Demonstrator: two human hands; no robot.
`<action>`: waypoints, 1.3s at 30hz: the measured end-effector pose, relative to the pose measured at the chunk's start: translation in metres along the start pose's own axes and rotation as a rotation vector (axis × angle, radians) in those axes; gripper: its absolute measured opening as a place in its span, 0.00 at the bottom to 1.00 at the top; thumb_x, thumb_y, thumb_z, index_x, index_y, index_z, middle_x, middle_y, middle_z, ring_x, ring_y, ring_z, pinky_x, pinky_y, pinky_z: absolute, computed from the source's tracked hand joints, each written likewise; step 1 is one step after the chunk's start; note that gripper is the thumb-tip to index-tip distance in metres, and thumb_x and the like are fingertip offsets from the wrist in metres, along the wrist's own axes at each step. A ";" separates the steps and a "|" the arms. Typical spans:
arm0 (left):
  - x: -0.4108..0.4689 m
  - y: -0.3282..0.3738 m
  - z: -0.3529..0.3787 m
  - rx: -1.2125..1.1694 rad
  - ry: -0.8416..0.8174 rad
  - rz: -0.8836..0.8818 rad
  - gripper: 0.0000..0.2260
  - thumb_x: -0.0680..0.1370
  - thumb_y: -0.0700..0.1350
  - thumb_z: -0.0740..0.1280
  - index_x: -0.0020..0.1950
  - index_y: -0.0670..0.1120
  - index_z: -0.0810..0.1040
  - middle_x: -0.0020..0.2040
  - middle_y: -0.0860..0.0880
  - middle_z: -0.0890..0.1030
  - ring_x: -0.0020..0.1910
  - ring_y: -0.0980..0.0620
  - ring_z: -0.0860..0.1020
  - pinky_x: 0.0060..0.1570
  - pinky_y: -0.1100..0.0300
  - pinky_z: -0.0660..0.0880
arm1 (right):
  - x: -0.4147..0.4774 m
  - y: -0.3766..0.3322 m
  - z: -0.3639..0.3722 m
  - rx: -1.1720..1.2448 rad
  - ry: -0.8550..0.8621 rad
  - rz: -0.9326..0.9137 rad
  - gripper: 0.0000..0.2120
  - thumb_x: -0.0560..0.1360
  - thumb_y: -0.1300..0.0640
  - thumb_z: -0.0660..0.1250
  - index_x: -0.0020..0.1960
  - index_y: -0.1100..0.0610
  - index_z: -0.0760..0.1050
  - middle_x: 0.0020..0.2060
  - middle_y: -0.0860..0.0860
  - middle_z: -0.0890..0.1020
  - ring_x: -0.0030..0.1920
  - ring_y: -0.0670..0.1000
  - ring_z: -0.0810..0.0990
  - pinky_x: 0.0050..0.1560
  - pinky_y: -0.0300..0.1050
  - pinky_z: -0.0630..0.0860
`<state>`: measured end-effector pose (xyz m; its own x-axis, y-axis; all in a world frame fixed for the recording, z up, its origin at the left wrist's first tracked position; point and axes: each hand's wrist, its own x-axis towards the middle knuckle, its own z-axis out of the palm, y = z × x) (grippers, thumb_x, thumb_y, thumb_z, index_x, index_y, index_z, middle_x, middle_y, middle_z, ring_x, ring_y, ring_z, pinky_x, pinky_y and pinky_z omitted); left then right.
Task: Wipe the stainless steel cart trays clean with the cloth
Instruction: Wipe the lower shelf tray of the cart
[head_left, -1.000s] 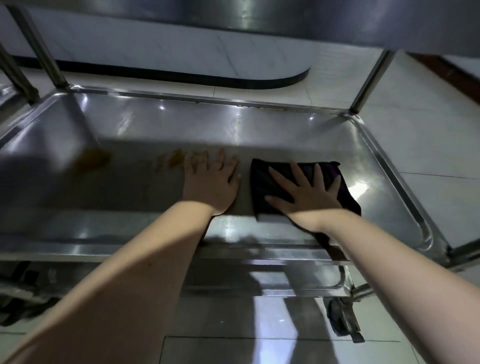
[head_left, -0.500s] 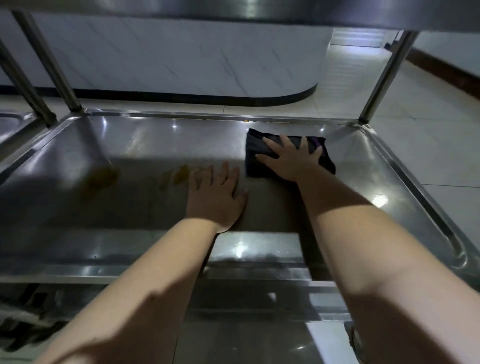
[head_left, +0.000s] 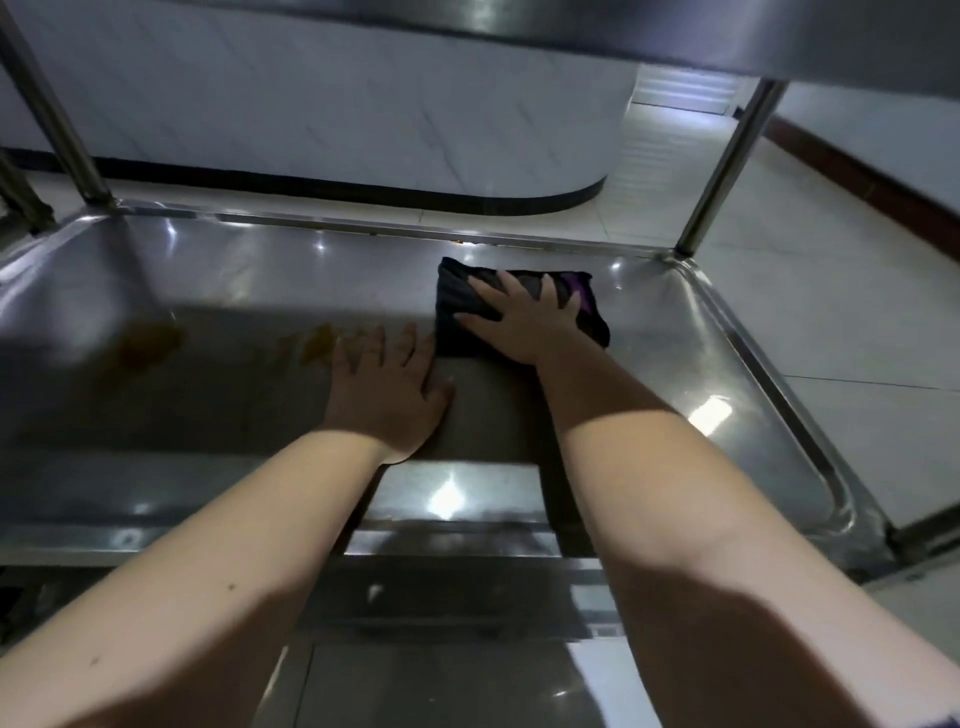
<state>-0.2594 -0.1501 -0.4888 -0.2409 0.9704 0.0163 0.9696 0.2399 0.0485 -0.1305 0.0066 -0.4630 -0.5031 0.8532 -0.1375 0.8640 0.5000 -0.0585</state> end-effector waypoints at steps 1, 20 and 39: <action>-0.001 0.001 -0.001 -0.003 0.005 0.000 0.30 0.81 0.63 0.44 0.81 0.54 0.44 0.81 0.50 0.45 0.79 0.43 0.46 0.74 0.39 0.41 | -0.003 0.015 -0.002 0.001 0.012 0.008 0.35 0.72 0.23 0.45 0.76 0.31 0.46 0.79 0.43 0.47 0.78 0.63 0.42 0.71 0.73 0.40; -0.011 0.003 -0.015 -0.011 -0.046 0.020 0.30 0.82 0.63 0.45 0.81 0.52 0.47 0.81 0.49 0.46 0.79 0.42 0.45 0.74 0.38 0.43 | -0.101 0.068 0.016 0.025 0.017 0.128 0.38 0.66 0.21 0.40 0.74 0.29 0.42 0.78 0.38 0.46 0.78 0.61 0.42 0.75 0.61 0.41; -0.012 0.000 -0.009 0.005 0.005 0.026 0.26 0.83 0.57 0.44 0.81 0.52 0.48 0.81 0.48 0.48 0.79 0.39 0.48 0.74 0.37 0.44 | -0.126 0.077 0.004 0.088 -0.121 0.286 0.25 0.77 0.29 0.41 0.71 0.25 0.37 0.76 0.36 0.35 0.75 0.63 0.30 0.68 0.70 0.28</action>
<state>-0.2569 -0.1622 -0.4798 -0.2156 0.9762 0.0227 0.9758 0.2145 0.0433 -0.0008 -0.0629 -0.4546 -0.2385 0.9310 -0.2765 0.9710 0.2236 -0.0847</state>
